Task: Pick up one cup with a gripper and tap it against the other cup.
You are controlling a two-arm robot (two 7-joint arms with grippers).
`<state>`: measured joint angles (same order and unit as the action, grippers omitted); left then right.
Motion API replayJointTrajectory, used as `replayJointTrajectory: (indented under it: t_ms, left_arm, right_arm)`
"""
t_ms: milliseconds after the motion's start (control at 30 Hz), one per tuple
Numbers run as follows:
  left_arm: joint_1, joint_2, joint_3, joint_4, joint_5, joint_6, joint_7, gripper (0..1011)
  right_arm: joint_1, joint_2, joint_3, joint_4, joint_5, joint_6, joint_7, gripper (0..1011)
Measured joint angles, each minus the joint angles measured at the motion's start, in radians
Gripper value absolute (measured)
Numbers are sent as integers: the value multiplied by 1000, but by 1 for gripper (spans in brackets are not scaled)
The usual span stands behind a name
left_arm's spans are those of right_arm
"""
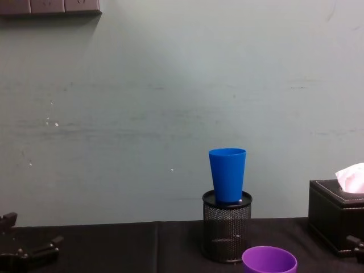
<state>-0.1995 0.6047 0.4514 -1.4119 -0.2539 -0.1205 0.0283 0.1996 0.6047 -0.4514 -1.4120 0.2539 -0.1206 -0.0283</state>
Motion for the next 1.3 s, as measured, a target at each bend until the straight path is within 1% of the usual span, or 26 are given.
replayJointTrajectory:
  t_ms: [867, 1033, 1133, 1233, 1267, 1300]
  left_arm:
    - [0, 0, 0, 0, 0, 0, 0, 1005]
    - [0, 0, 0, 0, 0, 0, 0, 1005]
    - [0, 0, 0, 0, 0, 0, 0, 1005]
    - [0, 0, 0, 0, 0, 0, 0, 1005]
    - [0, 0, 0, 0, 0, 0, 0, 1005]
    - [0, 0, 0, 0, 0, 0, 0, 1005]
  right_arm:
    - [0, 0, 1, 0, 0, 0, 1, 1003]
    - [-4, -1, 13, -13, -3, -20, 25, 1003]
    - [-16, 2, 25, -26, 11, -28, 52, 1002]
    - [-36, 7, 40, -41, 46, -35, 94, 1003]
    - [-48, 12, 48, -51, 72, -37, 122, 1003]
    - [-55, 14, 52, -56, 86, -38, 138, 1002]
